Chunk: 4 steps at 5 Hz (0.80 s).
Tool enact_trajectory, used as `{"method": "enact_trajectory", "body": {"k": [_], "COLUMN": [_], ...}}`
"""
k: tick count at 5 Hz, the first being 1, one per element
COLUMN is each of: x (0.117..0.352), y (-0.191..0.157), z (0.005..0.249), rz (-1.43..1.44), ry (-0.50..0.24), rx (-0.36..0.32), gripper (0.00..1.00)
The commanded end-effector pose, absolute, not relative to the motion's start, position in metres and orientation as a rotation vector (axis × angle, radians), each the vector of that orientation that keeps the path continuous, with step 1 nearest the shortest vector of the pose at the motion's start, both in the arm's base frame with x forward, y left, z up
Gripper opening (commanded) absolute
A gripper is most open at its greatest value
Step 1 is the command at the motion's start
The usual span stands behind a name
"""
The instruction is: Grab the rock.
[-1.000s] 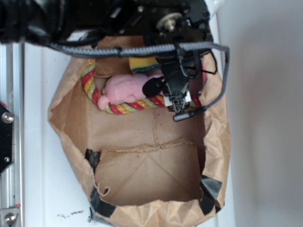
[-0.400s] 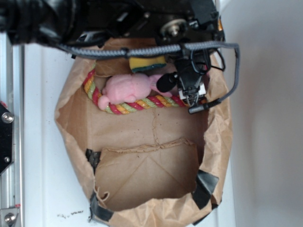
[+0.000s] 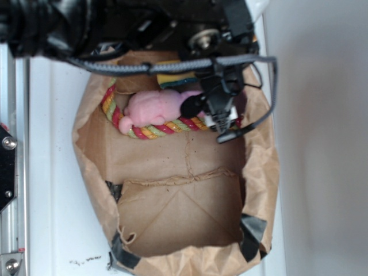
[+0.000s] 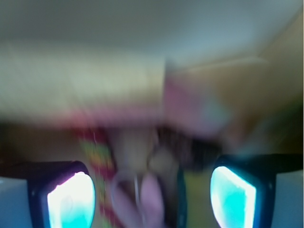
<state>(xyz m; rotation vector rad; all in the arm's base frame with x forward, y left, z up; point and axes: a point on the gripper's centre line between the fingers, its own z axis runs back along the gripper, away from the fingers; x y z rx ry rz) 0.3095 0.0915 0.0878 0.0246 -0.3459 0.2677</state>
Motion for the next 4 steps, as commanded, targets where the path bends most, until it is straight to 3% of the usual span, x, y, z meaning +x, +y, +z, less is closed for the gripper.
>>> {"method": "enact_trajectory", "body": {"k": [1, 2, 3, 4], "x": [0.291, 0.292, 0.300, 0.309], "y": [0.087, 0.080, 0.064, 0.063], "z": [0.124, 0.120, 0.111, 0.104], "rz": [0.372, 0.444, 0.450, 0.584], "ry": [-0.399, -0.444, -0.426, -0.464], "rx": [-0.032, -0.005, -0.012, 0.053], "gripper": [1.00, 1.00, 1.00, 1.00]}}
